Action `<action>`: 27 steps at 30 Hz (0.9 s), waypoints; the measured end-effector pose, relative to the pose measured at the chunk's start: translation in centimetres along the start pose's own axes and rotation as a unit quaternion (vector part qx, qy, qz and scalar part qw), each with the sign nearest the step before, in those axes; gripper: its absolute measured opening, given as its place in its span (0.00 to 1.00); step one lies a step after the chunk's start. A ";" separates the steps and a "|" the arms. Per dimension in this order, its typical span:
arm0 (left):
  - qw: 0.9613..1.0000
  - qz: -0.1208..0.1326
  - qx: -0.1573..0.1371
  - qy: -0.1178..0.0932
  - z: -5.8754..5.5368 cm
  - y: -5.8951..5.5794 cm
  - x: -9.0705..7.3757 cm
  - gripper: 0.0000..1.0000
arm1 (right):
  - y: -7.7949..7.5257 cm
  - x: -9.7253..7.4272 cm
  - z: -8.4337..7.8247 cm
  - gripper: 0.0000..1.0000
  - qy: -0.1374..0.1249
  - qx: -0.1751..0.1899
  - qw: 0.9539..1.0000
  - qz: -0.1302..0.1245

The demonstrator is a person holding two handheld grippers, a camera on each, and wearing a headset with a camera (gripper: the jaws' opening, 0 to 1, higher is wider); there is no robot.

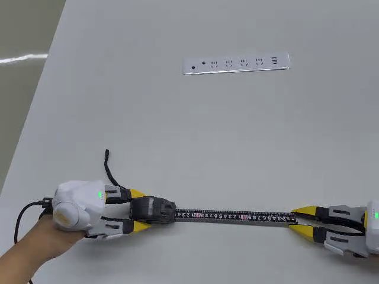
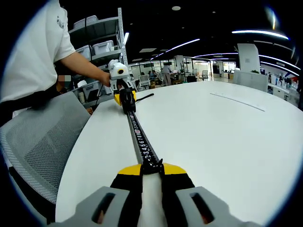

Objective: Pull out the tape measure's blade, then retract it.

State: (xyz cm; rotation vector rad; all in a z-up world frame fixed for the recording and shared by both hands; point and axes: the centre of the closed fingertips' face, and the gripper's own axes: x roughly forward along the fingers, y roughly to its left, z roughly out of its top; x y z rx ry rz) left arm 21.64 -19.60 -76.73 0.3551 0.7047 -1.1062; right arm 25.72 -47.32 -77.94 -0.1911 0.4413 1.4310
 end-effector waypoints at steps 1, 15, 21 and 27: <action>1.000 0.001 0.000 0.000 0.0 0.0 0.0 0.32 | 0.0 0.0 0.0 0.13 0.000 0.000 1.000 0.000; 1.000 0.000 -0.003 -0.002 0.4 0.1 0.4 0.38 | -0.3 -0.2 0.3 0.24 -0.008 0.002 1.000 -0.007; 1.000 0.001 -0.004 -0.004 0.5 0.1 0.3 0.41 | -0.2 -0.1 0.5 0.28 -0.007 0.003 1.000 -0.008; 1.000 0.006 -0.009 -0.009 0.7 0.4 0.3 0.44 | -0.3 -0.2 0.7 0.30 -0.007 0.006 1.000 -0.010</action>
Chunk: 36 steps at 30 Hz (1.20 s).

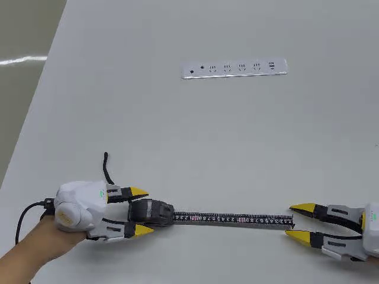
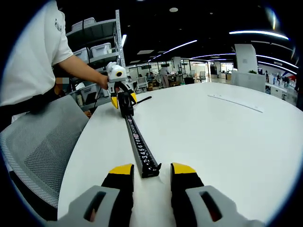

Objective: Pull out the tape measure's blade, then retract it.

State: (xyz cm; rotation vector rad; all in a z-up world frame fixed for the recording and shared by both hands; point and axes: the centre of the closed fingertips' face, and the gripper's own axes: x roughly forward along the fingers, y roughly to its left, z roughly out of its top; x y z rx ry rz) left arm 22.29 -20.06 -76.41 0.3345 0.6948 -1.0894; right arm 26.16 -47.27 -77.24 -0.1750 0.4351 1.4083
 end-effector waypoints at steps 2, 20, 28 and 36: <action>1.000 0.001 0.000 0.000 0.0 0.0 0.0 0.45 | 0.1 0.0 0.1 0.31 0.000 0.002 1.000 0.000; 1.000 0.013 -0.012 -0.008 0.6 0.1 -0.3 0.51 | 0.1 -0.4 1.0 0.39 -0.007 0.006 1.000 -0.018; 1.000 0.022 -0.015 -0.014 0.9 0.1 -0.5 0.55 | 0.3 -0.6 1.4 0.43 -0.010 0.013 1.000 -0.026; 0.999 0.040 -0.024 -0.026 1.3 0.4 -1.2 0.59 | 0.6 -0.7 2.1 0.46 -0.016 0.021 0.999 -0.039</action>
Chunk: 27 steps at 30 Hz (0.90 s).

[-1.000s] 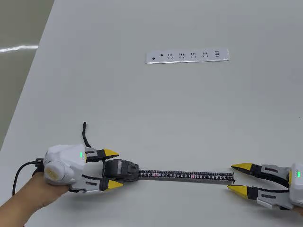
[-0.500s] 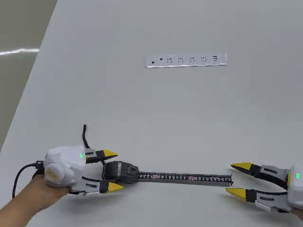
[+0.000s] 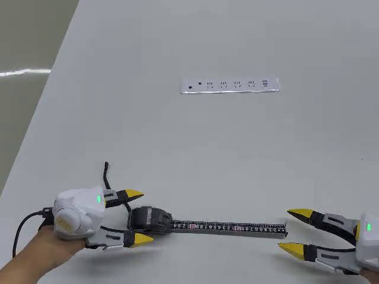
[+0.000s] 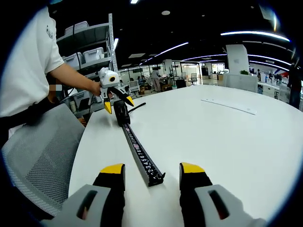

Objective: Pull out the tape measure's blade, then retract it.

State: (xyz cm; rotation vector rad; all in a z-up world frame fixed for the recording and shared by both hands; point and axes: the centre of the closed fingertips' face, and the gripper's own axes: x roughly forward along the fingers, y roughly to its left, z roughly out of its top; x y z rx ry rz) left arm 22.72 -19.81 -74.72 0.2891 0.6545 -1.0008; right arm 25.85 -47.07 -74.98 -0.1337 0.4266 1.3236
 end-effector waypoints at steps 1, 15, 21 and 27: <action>1.000 0.002 -0.001 -0.001 0.0 0.0 0.0 0.59 | 0.0 0.0 0.1 0.46 -0.001 0.003 1.000 -0.001; 0.999 0.036 -0.018 -0.024 0.8 0.4 -0.9 0.63 | 0.5 -0.2 0.6 0.51 -0.004 0.024 1.000 -0.020; 0.998 0.044 -0.029 -0.034 1.3 0.3 -1.3 0.65 | 0.8 -0.4 1.0 0.54 -0.003 0.032 0.999 -0.028; 0.997 0.051 -0.043 -0.039 1.1 -0.1 -1.5 0.67 | 1.3 -0.4 1.2 0.57 -0.004 0.044 0.998 -0.034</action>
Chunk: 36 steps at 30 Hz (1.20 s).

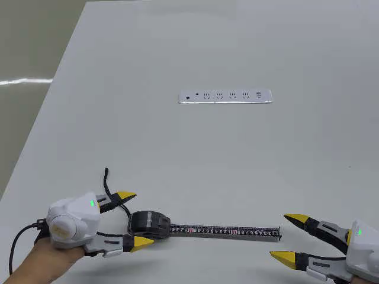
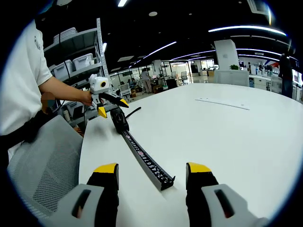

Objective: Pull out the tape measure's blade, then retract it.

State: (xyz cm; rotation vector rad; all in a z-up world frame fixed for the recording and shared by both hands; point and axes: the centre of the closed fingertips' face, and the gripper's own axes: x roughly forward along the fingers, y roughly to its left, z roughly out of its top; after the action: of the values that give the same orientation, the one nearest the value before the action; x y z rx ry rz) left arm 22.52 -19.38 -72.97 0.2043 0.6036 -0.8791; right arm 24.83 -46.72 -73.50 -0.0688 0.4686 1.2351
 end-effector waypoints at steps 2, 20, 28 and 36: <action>1.000 0.002 -0.003 -0.003 0.0 -0.1 -0.1 0.68 | 0.1 -0.1 0.0 0.59 0.000 0.002 1.000 -0.004; 0.999 0.022 -0.043 -0.024 -0.1 -1.3 -1.2 0.74 | 1.1 -0.4 0.2 0.72 0.004 0.026 0.999 -0.029; 0.997 0.034 -0.057 -0.029 -0.4 -1.8 -2.0 0.77 | 1.3 -1.1 0.4 0.75 -0.009 0.047 0.997 -0.055; 0.996 0.048 -0.072 -0.029 -1.1 -2.3 -2.7 0.77 | 1.8 -1.7 0.0 0.75 -0.005 0.050 0.996 -0.068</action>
State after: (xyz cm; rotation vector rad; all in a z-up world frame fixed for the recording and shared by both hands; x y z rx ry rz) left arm 18.95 -18.63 -72.19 0.0767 0.5961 -0.7440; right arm 22.76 -47.59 -72.48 -0.0104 0.5080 1.0761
